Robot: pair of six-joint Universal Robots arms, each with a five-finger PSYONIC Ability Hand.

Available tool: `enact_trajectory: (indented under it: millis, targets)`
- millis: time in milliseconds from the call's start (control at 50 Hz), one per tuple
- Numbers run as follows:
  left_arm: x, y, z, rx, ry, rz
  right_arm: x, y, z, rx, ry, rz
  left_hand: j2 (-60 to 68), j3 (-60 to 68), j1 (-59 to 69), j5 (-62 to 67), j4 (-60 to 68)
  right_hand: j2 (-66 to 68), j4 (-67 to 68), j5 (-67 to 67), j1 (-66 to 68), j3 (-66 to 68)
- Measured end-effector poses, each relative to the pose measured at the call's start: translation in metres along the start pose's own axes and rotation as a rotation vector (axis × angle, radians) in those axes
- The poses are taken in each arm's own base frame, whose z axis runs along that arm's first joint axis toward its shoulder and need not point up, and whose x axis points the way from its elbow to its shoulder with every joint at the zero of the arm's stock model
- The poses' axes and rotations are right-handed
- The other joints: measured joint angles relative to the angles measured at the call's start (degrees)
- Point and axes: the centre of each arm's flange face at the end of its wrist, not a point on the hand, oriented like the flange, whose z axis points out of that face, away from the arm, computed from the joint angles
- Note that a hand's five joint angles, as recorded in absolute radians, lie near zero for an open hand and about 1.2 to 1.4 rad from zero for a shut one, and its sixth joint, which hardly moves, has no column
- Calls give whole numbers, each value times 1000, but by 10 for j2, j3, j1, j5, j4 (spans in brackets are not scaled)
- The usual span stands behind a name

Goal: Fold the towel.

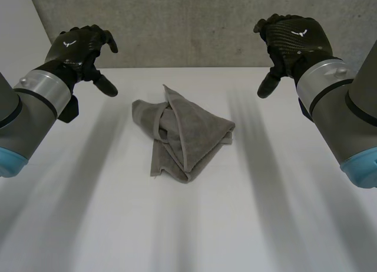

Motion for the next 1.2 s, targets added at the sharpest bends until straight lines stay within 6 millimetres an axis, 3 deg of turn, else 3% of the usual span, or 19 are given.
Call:
enact_trajectory:
  millis: [280,460,640,800,920,1080,1200]
  targets:
    - [0,0,0,0,1,2,9,3,3,-19,82,-2,-17,0,-13,-15,-15,0,0,0,0,0]
    - [1,14,3,-27,12,6,-6,9,4,-28,-39,-11,-27,0,-25,-25,-24,0,0,0,0,0]
    - [-1,57,16,-113,21,15,-38,42,11,-101,-325,-38,-29,0,-25,-26,-27,0,0,0,0,0]
    - [-1,105,29,-178,59,105,-59,98,23,-193,-467,-162,-29,0,-25,-28,-28,0,0,0,0,0]
    - [11,144,40,-213,165,190,-90,140,27,-229,-544,-250,-29,0,-25,-28,-28,0,0,1,1,0]
    - [29,177,53,-221,262,266,-129,166,30,-175,-597,-275,-29,0,-25,-28,-28,30,35,50,39,37]
    - [37,193,62,-211,290,316,-149,172,29,-116,-615,-285,-29,0,-25,-22,-28,82,87,105,95,91]
